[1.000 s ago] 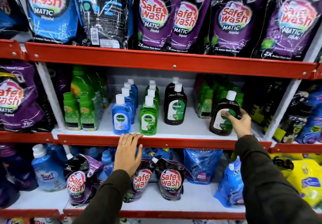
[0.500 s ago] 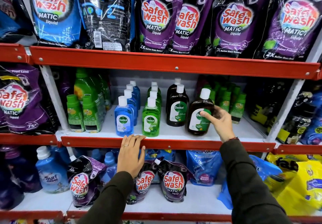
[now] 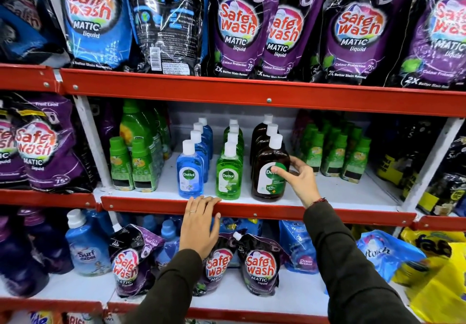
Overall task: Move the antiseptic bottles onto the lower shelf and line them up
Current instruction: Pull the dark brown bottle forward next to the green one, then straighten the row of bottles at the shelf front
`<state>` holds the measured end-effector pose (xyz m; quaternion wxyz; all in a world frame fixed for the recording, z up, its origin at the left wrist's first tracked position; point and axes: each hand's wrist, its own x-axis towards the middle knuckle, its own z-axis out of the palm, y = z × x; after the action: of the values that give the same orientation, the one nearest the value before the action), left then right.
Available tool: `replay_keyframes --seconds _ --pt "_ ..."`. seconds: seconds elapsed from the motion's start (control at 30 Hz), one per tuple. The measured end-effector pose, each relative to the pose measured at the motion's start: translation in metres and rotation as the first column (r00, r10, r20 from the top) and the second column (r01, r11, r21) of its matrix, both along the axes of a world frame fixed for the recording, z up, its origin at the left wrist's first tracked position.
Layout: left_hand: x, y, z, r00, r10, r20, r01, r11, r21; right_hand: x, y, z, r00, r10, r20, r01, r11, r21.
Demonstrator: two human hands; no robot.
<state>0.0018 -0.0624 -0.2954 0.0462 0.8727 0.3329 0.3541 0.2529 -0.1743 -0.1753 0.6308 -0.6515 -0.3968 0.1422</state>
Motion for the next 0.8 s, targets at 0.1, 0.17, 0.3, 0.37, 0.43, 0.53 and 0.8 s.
replay_keyframes --seconds 0.1,0.17,0.3,0.37,0.43,0.53,0.8 --pt "0.004 -0.006 0.005 0.998 -0.016 0.064 0.016 1.0 0.003 -0.002 0.001 -0.001 1.0 0.012 -0.002 -0.012 1.0 0.004" --pt "0.01 -0.014 0.014 0.986 -0.101 0.13 0.102 0.995 0.004 -0.006 0.0 -0.003 0.999 0.02 -0.03 -0.019 0.999 0.026" --pt "0.035 -0.031 0.045 0.925 -0.314 0.214 0.336 0.939 -0.077 -0.025 -0.001 -0.013 0.985 0.019 -0.173 -0.009 0.998 0.059" --pt "0.056 -0.041 0.056 0.899 -0.345 0.27 0.405 0.889 -0.212 -0.029 -0.004 -0.024 0.984 0.012 -0.178 -0.003 0.999 0.051" --pt "0.079 -0.055 0.065 0.888 -0.33 0.319 0.442 0.805 -0.397 -0.026 -0.013 -0.035 0.989 -0.023 -0.149 0.029 0.999 0.037" --pt "0.103 -0.066 0.073 0.912 -0.271 0.308 0.406 0.705 -0.582 -0.026 -0.024 -0.042 0.991 -0.047 -0.128 0.049 0.999 0.014" --pt "0.109 -0.049 0.074 0.923 -0.249 0.292 0.383 0.655 -0.652 -0.035 -0.028 -0.032 0.979 -0.008 -0.203 0.016 0.999 0.037"
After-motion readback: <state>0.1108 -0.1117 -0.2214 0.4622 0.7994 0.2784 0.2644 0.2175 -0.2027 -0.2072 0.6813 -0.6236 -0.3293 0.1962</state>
